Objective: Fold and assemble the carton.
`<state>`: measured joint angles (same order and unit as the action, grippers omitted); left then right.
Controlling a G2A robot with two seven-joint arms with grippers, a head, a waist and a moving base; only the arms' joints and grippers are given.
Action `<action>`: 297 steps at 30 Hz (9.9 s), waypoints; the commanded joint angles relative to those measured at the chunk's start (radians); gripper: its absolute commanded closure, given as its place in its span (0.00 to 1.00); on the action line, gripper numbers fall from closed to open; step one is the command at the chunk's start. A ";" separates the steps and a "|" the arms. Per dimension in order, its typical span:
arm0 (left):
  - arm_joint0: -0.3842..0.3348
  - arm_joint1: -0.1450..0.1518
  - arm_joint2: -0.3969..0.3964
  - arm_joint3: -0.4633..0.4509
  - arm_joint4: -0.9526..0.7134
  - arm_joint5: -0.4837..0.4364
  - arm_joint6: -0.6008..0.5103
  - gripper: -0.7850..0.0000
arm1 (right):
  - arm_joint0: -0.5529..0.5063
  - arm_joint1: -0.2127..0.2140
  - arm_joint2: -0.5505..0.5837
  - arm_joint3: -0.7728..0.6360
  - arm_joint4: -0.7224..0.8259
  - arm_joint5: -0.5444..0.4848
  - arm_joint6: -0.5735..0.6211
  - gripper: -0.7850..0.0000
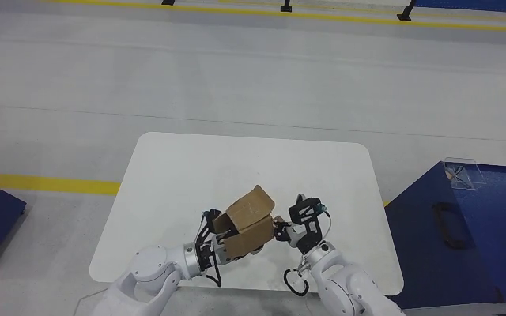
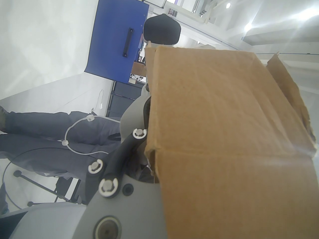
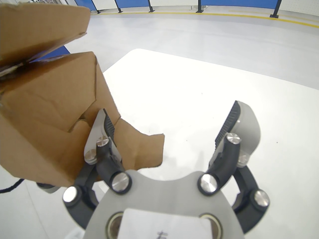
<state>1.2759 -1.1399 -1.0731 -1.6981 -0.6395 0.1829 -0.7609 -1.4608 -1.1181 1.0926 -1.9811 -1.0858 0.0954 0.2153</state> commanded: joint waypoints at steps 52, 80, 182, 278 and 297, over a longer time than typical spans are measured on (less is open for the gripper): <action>0.022 0.005 0.011 -0.006 -0.031 0.047 -0.080 1.00 | -0.107 0.013 0.270 -0.039 0.610 -0.283 0.279 0.00; 0.012 0.003 0.013 -0.003 -0.048 0.041 -0.091 1.00 | -0.094 0.014 0.313 0.036 0.667 -0.228 0.282 0.00; -0.016 -0.270 0.228 -0.430 -0.876 -0.089 1.732 0.00 | -0.175 0.012 0.498 0.034 0.827 -0.340 -0.023 0.00; 0.157 -0.323 0.192 -0.203 -0.113 0.160 1.525 0.00 | 0.206 -0.101 -0.005 0.432 0.056 -0.162 0.064 0.00; 0.351 -0.277 0.147 -0.168 0.332 -0.166 1.286 0.00 | 0.211 -0.112 -0.019 0.454 0.075 -0.163 0.034 0.00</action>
<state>1.6273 -1.4168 -0.9261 -1.8659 -0.3080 0.0170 0.5249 -1.2502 -1.2298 1.0731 -1.5269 -1.0104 -0.0671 0.2494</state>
